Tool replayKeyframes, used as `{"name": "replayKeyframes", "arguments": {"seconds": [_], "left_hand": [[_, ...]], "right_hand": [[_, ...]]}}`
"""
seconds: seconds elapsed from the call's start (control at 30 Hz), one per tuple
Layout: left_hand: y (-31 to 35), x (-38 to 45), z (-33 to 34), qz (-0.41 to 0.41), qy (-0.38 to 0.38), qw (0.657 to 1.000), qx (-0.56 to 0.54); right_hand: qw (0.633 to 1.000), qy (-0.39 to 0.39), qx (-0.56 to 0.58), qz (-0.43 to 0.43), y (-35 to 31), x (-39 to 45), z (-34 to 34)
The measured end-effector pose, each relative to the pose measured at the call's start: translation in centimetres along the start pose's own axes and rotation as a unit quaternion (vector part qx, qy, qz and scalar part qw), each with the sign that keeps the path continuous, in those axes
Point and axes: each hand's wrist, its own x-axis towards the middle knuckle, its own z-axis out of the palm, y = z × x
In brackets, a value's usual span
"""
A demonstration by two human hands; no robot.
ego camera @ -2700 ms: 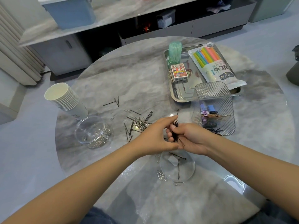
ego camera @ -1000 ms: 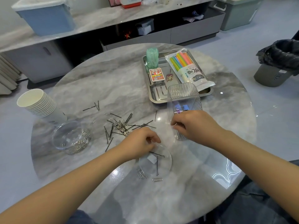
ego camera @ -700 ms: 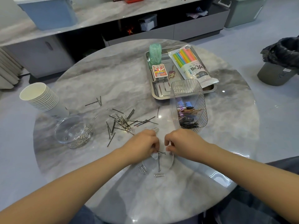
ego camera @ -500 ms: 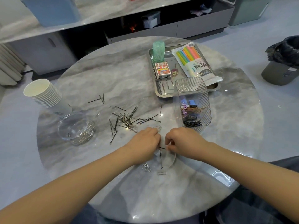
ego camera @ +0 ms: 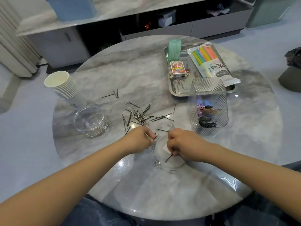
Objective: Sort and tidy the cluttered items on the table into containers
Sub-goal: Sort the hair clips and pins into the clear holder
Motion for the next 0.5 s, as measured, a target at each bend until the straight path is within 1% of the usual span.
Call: {"name": "replayKeyframes", "arguments": {"seconds": [0.03, 0.07, 0.1, 0.13, 0.17, 0.2, 0.27, 0.3, 0.33, 0.43, 0.5], "left_hand": [[-0.1, -0.2, -0.1, -0.01, -0.003, 0.999, -0.048], [-0.2, -0.4, -0.2, -0.014, 0.0, 0.996, -0.086], [-0.1, -0.6, -0.3, -0.014, 0.002, 0.992, -0.121], [0.0, -0.7, -0.4, -0.013, 0.005, 0.987, -0.157], [0.1, -0.9, -0.5, -0.012, 0.008, 0.981, -0.194], [0.3, -1.0, -0.5, -0.011, 0.012, 0.974, -0.228], [0.8, -1.1, -0.3, -0.01, 0.017, 0.96, -0.28], [1.0, -1.1, -0.2, -0.007, 0.02, 0.955, -0.297], [1.3, -1.1, 0.1, -0.001, 0.024, 0.951, -0.308], [1.8, -0.9, 0.7, 0.022, 0.045, 0.947, -0.317], [1.9, -0.5, 1.1, 0.039, 0.058, 0.949, -0.308]], "right_hand": [[1.0, 0.009, -0.002, 0.001, -0.1, 0.0, 0.3], [0.999, 0.014, 0.024, 0.024, -0.2, 0.2, 0.4], [0.994, 0.033, 0.074, 0.073, -0.4, 0.3, 0.0], [0.976, 0.037, 0.158, 0.144, -0.5, 0.4, -0.6], [0.942, 0.043, 0.265, 0.201, -0.7, 0.6, -1.2], [0.894, 0.059, 0.379, 0.23, -0.9, 0.8, -1.7], [0.788, 0.075, 0.56, 0.244, -1.2, 1.3, -2.5], [0.747, 0.07, 0.613, 0.246, -1.3, 1.5, -2.7], [0.719, 0.063, 0.644, 0.254, -1.4, 1.7, -2.6], [0.654, 0.056, 0.698, 0.286, -1.7, 2.1, -2.7], [0.619, 0.05, 0.73, 0.285, -1.6, 2.4, -2.5]]}}
